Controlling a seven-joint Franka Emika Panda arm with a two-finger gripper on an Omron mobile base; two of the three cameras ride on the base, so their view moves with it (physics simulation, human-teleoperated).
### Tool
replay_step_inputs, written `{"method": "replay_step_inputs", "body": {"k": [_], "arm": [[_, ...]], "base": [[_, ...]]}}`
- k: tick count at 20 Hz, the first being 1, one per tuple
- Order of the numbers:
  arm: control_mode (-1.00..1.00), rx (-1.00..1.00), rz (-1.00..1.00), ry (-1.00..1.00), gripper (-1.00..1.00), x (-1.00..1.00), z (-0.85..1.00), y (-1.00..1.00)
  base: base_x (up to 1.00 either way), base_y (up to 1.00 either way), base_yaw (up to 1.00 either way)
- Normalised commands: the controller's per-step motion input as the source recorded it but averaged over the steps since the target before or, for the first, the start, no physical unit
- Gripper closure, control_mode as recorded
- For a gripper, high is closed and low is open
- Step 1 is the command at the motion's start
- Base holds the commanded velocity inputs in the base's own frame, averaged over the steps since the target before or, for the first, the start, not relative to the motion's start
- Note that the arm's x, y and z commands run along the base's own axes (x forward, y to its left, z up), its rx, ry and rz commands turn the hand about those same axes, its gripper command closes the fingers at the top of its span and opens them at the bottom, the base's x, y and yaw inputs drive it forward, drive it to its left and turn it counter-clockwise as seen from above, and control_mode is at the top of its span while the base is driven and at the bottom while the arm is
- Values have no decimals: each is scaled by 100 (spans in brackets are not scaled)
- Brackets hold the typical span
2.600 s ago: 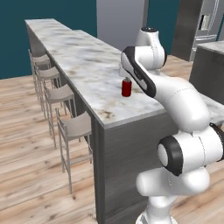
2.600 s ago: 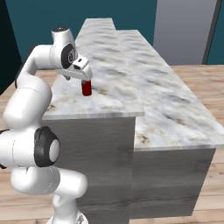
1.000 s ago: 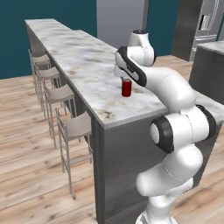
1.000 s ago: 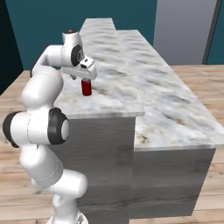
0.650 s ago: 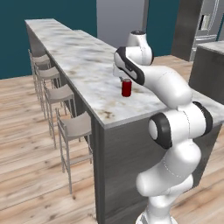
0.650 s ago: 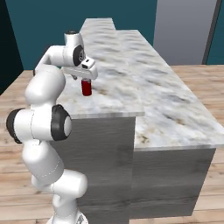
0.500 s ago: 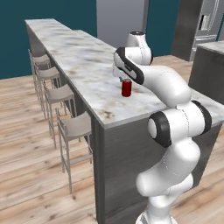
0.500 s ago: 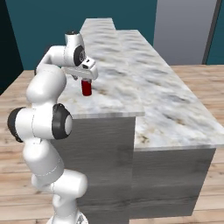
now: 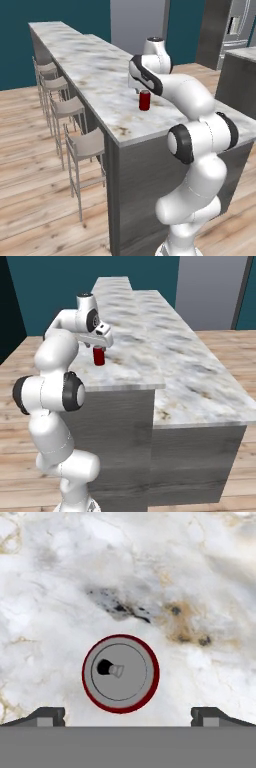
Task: Four empty soda cans are scattered around the kitchen. Gather all the cans and cluster them next to the stove for recycling.
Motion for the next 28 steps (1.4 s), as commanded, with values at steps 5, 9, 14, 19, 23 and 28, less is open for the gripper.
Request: {"method": "replay_step_inputs", "body": {"k": [5,9,14,19,23,28], "arm": [[-100,0,0,0,-100,10,-10,1],[-100,0,0,0,-100,17,-8,0],[-100,0,0,0,-100,22,-6,0],[-100,0,0,0,-100,8,-8,3],[-100,0,-2,0,100,0,-14,1],[-100,0,-3,0,100,-3,-18,0]], "base": [[0,0,0],[0,0,0],[0,0,0],[0,0,0],[0,0,0],[0,0,0]]}}
